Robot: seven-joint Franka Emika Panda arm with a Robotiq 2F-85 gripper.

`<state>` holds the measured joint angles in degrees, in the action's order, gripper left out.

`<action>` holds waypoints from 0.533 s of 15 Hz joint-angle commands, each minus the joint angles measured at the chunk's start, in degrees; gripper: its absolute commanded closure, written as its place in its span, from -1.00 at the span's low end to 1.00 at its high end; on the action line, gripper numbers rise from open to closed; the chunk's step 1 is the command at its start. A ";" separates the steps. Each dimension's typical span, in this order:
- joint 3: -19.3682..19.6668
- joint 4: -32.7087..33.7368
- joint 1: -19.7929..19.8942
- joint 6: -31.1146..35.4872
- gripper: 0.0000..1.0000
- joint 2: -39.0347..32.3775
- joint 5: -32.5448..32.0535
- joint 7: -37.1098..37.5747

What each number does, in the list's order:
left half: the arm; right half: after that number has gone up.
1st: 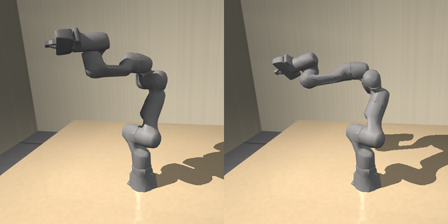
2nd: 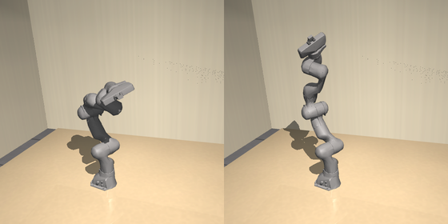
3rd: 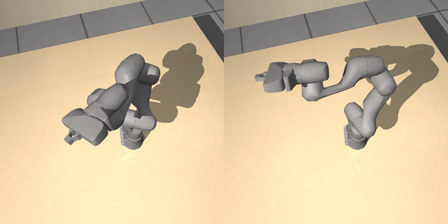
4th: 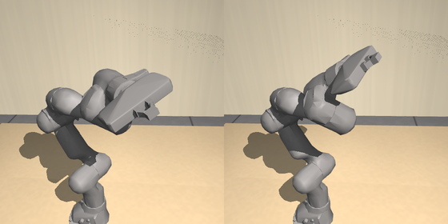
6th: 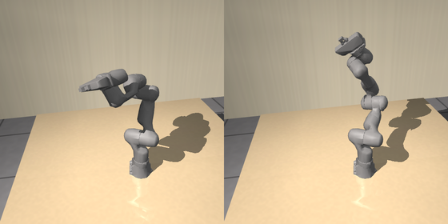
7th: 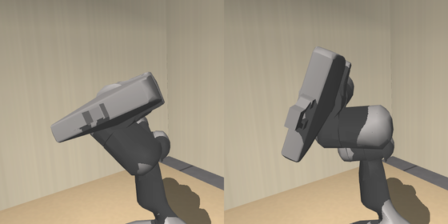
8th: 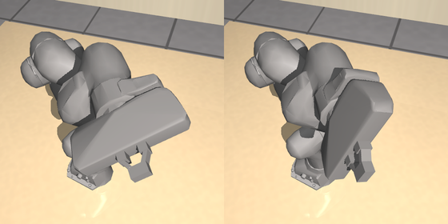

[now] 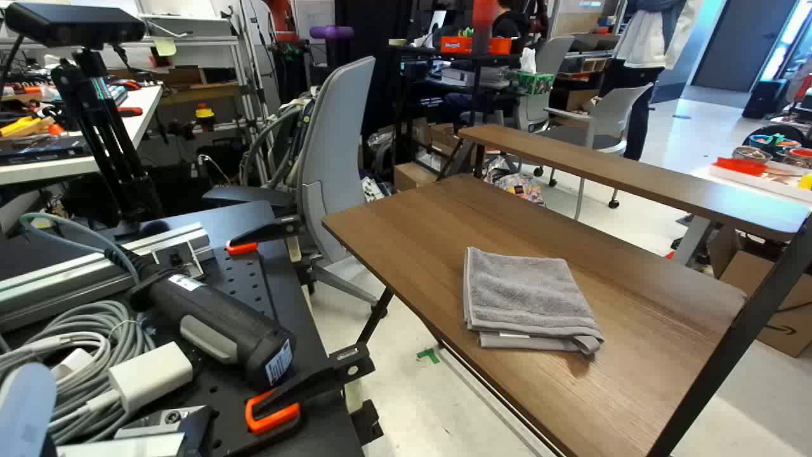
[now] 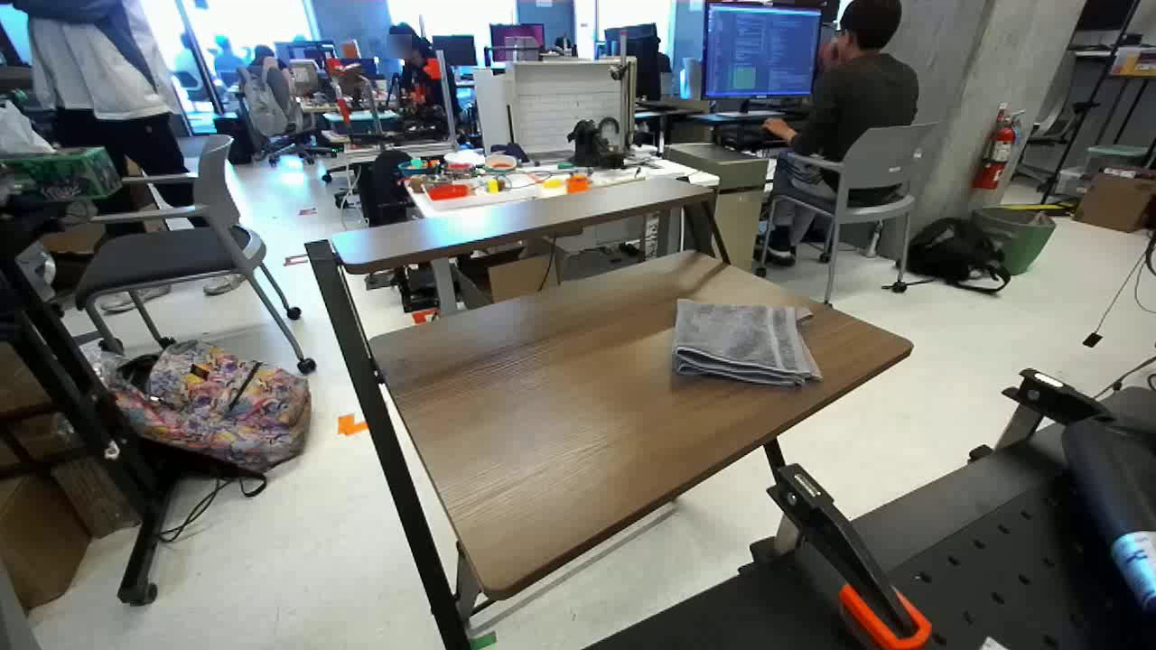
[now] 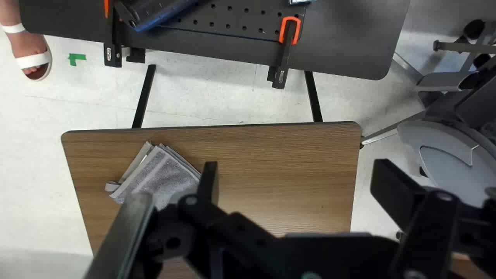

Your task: Slide the towel to the left

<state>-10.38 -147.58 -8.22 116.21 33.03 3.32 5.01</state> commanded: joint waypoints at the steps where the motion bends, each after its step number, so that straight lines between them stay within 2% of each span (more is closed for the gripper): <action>1: 0.34 0.09 -0.39 -0.11 -1.00 -0.05 -0.22 0.19; 6: 0.35 0.09 -0.38 -0.11 -1.00 -0.05 -0.22 0.19; 8: 0.04 0.19 0.16 3.87 -1.00 -1.99 0.16 1.74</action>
<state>-10.38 -147.58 -8.21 116.22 33.00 3.32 5.11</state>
